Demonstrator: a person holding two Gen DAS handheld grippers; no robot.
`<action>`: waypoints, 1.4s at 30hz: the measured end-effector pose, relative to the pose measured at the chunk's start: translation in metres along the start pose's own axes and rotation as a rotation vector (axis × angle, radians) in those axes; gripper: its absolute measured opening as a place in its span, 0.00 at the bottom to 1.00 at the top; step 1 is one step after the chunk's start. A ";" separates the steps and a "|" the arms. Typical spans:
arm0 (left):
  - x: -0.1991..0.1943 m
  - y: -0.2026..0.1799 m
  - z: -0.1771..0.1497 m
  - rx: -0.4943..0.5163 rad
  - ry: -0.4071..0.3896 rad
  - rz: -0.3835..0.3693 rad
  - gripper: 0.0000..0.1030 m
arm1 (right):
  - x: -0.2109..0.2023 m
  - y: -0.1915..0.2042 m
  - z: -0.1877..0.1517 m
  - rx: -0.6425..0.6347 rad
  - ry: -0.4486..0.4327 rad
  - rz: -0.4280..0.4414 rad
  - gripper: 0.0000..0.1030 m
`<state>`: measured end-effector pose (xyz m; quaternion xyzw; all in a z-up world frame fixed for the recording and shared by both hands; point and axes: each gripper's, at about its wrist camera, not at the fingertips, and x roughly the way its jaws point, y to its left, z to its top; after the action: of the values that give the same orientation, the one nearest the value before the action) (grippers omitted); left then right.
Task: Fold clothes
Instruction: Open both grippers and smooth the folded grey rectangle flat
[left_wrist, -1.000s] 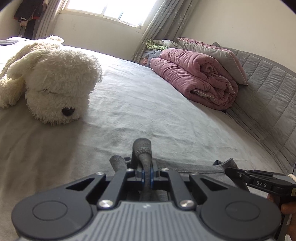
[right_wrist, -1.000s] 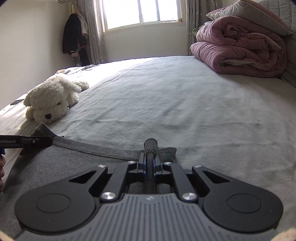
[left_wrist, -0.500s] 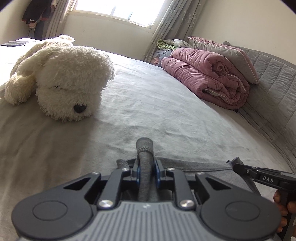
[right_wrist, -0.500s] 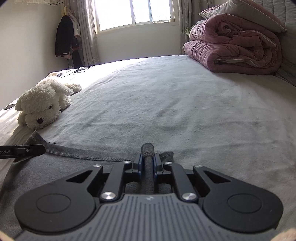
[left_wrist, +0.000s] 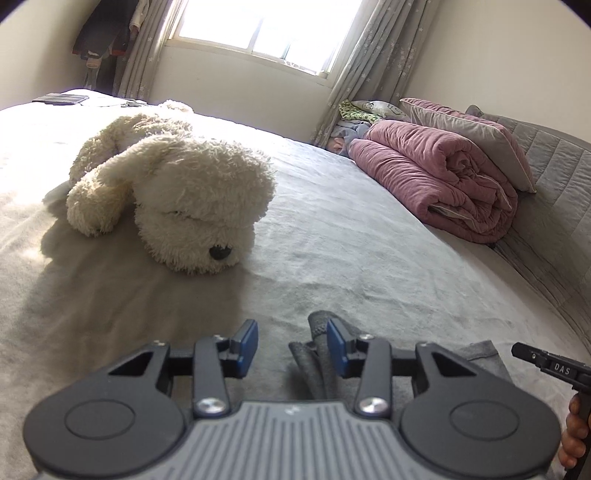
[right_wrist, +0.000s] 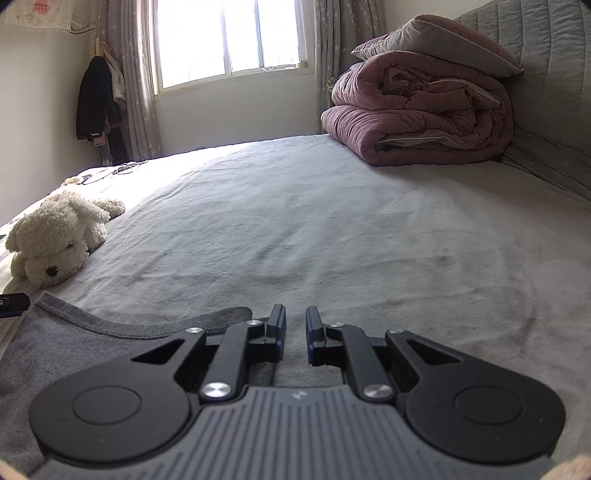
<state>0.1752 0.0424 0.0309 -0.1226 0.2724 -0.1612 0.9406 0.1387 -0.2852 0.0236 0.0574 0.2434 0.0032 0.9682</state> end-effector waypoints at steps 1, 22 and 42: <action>-0.005 -0.006 0.000 0.021 -0.008 -0.022 0.40 | -0.003 0.002 0.001 0.013 -0.006 0.031 0.10; 0.012 -0.029 -0.030 0.126 0.069 -0.050 0.40 | 0.017 0.017 -0.022 -0.027 0.099 0.076 0.14; -0.133 -0.099 -0.061 0.103 0.194 0.109 0.41 | -0.140 0.088 -0.034 -0.119 0.330 0.102 0.30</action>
<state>0.0118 -0.0079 0.0753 -0.0431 0.3599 -0.1346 0.9222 0.0012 -0.1989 0.0701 0.0109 0.3950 0.0762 0.9155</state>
